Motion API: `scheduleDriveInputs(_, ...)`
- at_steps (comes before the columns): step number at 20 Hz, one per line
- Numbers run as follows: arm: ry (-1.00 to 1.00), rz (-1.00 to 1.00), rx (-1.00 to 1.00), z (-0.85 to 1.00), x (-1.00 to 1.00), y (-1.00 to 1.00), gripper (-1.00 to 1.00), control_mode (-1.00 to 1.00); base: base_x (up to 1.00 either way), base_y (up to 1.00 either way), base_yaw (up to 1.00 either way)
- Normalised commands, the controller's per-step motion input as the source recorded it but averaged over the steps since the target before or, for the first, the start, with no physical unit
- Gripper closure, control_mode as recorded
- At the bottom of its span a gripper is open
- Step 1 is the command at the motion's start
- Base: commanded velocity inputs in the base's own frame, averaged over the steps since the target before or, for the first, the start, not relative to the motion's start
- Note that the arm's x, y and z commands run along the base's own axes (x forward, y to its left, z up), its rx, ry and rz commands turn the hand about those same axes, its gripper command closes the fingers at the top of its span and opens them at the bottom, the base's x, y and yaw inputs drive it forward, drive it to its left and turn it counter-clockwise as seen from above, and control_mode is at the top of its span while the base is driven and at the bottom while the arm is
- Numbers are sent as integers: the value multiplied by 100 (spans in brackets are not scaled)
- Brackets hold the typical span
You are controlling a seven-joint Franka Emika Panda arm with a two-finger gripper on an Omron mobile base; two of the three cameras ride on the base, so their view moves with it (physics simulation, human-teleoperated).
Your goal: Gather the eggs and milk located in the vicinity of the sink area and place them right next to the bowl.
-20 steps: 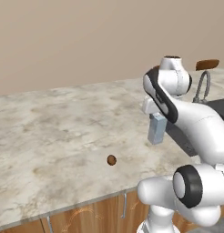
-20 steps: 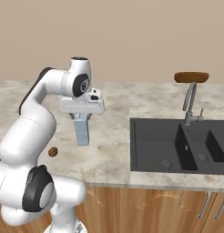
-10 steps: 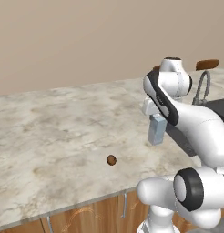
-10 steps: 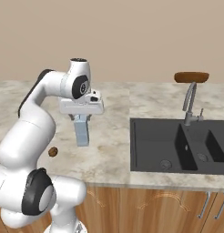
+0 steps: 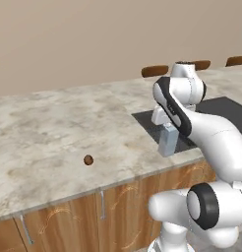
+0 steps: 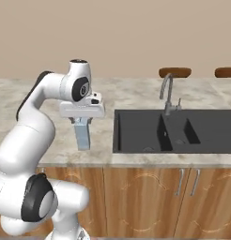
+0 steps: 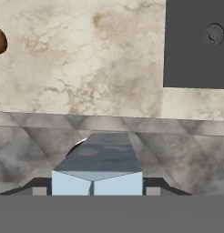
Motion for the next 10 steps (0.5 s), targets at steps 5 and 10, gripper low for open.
scheduleDriveInputs(5,0,0,0,0,0,0,100,100,12,-100,0)
scheduleDriveInputs(10,0,0,0,0,0,0,100,100,3,-100,0)
